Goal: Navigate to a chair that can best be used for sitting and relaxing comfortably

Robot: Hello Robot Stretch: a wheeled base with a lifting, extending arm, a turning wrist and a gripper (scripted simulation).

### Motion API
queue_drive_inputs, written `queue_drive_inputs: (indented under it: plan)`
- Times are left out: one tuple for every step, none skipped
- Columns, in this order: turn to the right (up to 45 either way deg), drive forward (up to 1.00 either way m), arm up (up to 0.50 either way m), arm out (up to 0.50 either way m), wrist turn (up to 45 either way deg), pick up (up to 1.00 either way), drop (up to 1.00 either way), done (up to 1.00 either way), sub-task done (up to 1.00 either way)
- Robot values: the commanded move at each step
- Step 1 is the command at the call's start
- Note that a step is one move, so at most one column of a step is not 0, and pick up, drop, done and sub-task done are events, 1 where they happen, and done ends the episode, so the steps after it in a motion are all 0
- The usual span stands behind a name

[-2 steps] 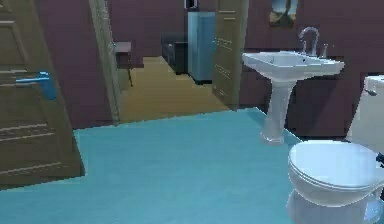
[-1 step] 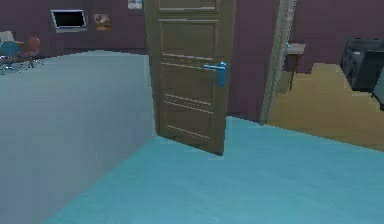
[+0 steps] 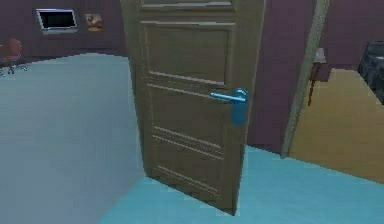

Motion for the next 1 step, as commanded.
queue_drive_inputs:
  plan:
    - [-45.0, 0.00, 0.00, 0.00, 0.0, 0.00, 0.00, 0.00, 0.00]
